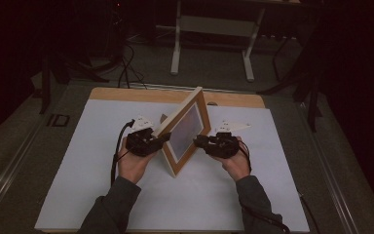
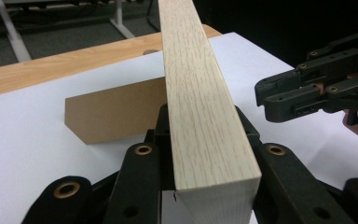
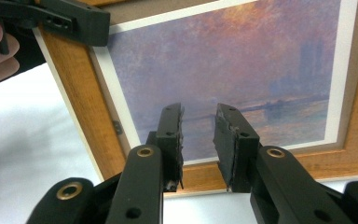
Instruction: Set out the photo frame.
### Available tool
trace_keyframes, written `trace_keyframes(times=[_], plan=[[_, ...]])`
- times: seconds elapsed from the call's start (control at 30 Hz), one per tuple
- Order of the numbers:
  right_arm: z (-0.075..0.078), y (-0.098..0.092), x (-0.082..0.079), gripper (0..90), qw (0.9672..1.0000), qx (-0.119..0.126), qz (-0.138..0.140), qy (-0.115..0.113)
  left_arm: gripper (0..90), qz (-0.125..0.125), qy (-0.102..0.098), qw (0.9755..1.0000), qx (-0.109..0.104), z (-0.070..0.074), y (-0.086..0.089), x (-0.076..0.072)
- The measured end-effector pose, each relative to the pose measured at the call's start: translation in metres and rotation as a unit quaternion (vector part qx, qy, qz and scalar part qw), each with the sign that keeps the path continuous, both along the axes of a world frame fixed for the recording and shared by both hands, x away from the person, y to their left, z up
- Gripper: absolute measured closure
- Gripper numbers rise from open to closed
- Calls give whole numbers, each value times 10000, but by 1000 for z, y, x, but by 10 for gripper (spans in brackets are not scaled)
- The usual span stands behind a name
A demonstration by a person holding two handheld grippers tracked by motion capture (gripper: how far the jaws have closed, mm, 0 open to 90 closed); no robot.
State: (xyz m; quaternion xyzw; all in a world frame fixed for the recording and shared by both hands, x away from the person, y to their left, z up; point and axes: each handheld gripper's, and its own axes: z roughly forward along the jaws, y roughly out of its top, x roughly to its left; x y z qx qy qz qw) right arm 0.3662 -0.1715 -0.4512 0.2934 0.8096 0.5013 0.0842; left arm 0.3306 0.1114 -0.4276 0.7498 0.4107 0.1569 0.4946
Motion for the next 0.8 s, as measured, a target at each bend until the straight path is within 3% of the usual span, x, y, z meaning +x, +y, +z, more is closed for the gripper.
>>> trace_keyframes(times=[0.37,0.53,0.8], plan=[[2,-1,0,711,9999,-79,-56,-83,740,-365,154,9992,-105,1,20,8],[4,-1,0,704,9998,-115,-102,-116,741,-678,204,9970,-313,-1,29,13],[6,-2,1,703,9997,-132,-134,-156,745,-961,274,9943,-359,0,35,19]])
